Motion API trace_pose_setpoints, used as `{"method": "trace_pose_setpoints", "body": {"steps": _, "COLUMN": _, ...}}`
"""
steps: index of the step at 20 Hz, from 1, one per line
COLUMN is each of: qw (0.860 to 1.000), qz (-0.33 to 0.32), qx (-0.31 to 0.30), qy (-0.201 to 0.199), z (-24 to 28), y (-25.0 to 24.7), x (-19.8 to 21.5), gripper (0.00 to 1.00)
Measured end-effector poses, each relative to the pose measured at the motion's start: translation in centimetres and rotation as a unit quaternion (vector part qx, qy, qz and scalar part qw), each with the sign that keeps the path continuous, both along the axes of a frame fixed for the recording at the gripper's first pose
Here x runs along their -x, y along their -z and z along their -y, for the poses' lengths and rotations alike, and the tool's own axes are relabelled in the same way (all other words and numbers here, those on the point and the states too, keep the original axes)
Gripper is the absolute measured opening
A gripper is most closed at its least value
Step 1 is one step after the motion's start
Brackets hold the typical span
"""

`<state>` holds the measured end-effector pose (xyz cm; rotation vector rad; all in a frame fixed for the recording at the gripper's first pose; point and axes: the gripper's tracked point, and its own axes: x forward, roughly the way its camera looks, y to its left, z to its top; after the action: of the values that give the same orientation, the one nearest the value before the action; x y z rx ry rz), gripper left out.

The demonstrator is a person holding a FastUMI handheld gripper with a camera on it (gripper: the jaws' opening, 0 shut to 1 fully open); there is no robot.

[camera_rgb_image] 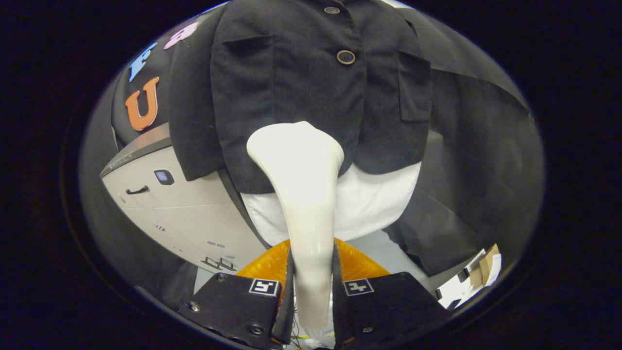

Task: Iron the clothes twice with a garment steamer, once on the left side and once on the right side.

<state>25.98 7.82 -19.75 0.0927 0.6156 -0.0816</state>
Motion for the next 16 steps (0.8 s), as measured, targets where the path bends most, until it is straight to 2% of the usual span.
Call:
{"method": "trace_pose_setpoints", "body": {"steps": 7, "qw": 0.999, "qz": 0.015, "qx": -0.033, "qy": 0.012, "z": 1.2, "y": -2.9, "x": 1.4, "gripper": 0.35}}
{"method": "trace_pose_setpoints", "body": {"steps": 12, "qw": 0.995, "qz": 0.06, "qx": -0.07, "qy": 0.03, "z": 4.5, "y": -9.1, "x": 3.6, "gripper": 0.35}}
{"method": "trace_pose_setpoints", "body": {"steps": 16, "qw": 0.988, "qz": 0.114, "qx": -0.087, "qy": 0.049, "z": 8.2, "y": -15.8, "x": 5.0, "gripper": 0.35}}
